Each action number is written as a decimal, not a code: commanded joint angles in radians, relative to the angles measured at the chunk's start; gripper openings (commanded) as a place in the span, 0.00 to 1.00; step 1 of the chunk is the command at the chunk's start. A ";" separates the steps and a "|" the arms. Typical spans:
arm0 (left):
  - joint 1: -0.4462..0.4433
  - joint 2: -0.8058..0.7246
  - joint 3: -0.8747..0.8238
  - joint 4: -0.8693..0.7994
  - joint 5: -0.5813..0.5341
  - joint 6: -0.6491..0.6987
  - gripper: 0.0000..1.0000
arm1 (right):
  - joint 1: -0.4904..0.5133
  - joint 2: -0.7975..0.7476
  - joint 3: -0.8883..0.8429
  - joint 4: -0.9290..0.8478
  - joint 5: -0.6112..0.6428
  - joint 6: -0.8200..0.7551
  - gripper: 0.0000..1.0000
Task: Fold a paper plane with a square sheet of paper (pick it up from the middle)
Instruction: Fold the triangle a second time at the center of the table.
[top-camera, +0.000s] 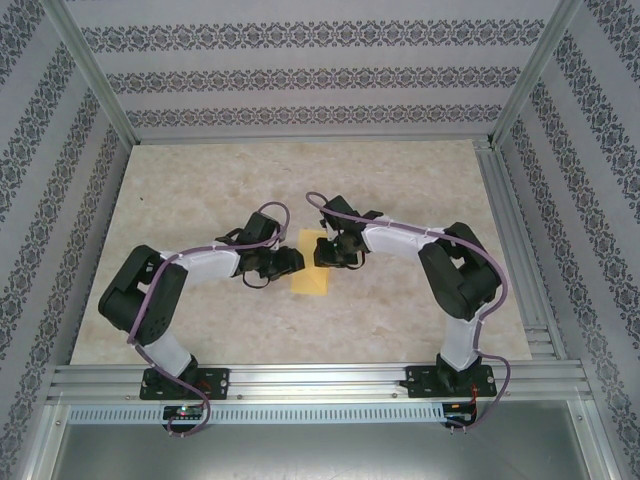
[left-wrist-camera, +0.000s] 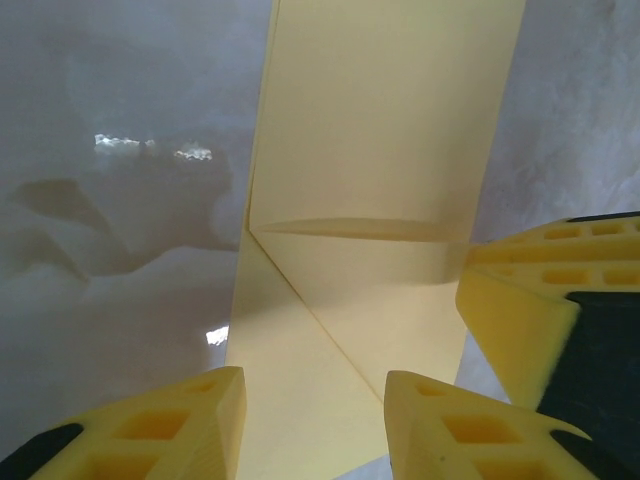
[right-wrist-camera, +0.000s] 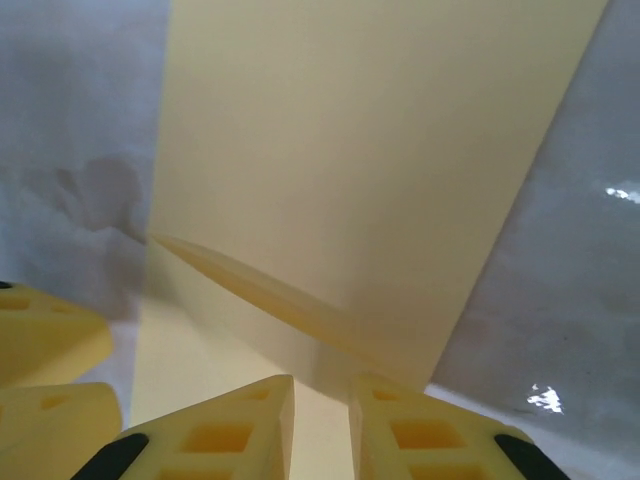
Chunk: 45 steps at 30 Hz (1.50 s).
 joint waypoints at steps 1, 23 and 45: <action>-0.019 0.028 0.025 0.051 0.031 -0.035 0.42 | -0.001 0.019 0.028 -0.016 0.035 -0.022 0.21; -0.032 0.108 0.064 0.114 0.039 -0.108 0.35 | -0.039 0.016 -0.094 0.135 -0.057 0.047 0.19; -0.033 0.078 0.075 0.160 0.046 -0.070 0.30 | -0.052 0.011 -0.124 0.155 -0.064 0.053 0.18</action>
